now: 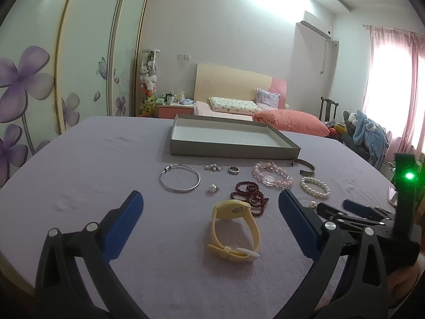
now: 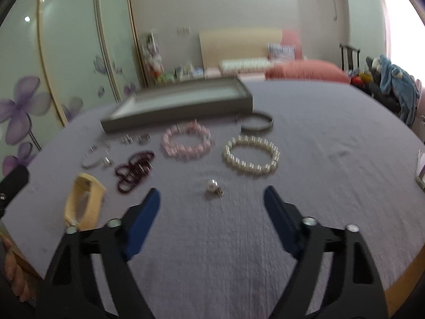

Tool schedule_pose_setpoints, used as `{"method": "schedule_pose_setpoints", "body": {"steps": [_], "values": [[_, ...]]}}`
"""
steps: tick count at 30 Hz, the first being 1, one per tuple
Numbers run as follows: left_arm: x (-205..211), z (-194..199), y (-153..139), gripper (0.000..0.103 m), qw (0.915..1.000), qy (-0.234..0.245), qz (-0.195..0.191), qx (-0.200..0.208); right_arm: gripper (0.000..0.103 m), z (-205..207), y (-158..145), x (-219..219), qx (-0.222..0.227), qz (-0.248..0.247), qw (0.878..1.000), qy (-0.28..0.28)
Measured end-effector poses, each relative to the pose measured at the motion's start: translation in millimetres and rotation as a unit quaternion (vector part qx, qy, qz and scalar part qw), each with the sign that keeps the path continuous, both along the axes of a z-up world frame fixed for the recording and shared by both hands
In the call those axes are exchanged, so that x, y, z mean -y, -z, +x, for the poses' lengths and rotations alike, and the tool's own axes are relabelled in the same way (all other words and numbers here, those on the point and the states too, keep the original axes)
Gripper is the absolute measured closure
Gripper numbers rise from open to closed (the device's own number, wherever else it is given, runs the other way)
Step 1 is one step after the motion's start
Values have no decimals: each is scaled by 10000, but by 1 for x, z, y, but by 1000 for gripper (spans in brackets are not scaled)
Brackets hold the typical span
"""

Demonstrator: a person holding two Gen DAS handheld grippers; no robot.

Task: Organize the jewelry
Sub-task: 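Grasp the yellow watch with the left tool while the right tool grasps a pearl earring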

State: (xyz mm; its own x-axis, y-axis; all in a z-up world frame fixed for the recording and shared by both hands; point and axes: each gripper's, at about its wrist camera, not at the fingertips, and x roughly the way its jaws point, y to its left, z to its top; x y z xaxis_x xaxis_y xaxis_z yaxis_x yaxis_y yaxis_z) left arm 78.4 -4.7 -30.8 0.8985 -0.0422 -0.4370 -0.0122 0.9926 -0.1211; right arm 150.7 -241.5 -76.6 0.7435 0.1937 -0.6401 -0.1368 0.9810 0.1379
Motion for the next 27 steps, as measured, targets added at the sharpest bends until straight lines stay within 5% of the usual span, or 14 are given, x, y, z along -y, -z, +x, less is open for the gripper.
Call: {"method": "schedule_pose_setpoints", "body": {"steps": [3,13,27], "values": [[0,7,2,4,9999,30,-35,-102,46,13,8,-4,-429,-26,9991,-16],[-6,24,13,4,9991,58,-142,-397,85,23,5,-15,-546,-439,9975,85],[23,49,28,4,9936,410,58,-1048,88,30,5,30,-522,-402,9962,563]]}}
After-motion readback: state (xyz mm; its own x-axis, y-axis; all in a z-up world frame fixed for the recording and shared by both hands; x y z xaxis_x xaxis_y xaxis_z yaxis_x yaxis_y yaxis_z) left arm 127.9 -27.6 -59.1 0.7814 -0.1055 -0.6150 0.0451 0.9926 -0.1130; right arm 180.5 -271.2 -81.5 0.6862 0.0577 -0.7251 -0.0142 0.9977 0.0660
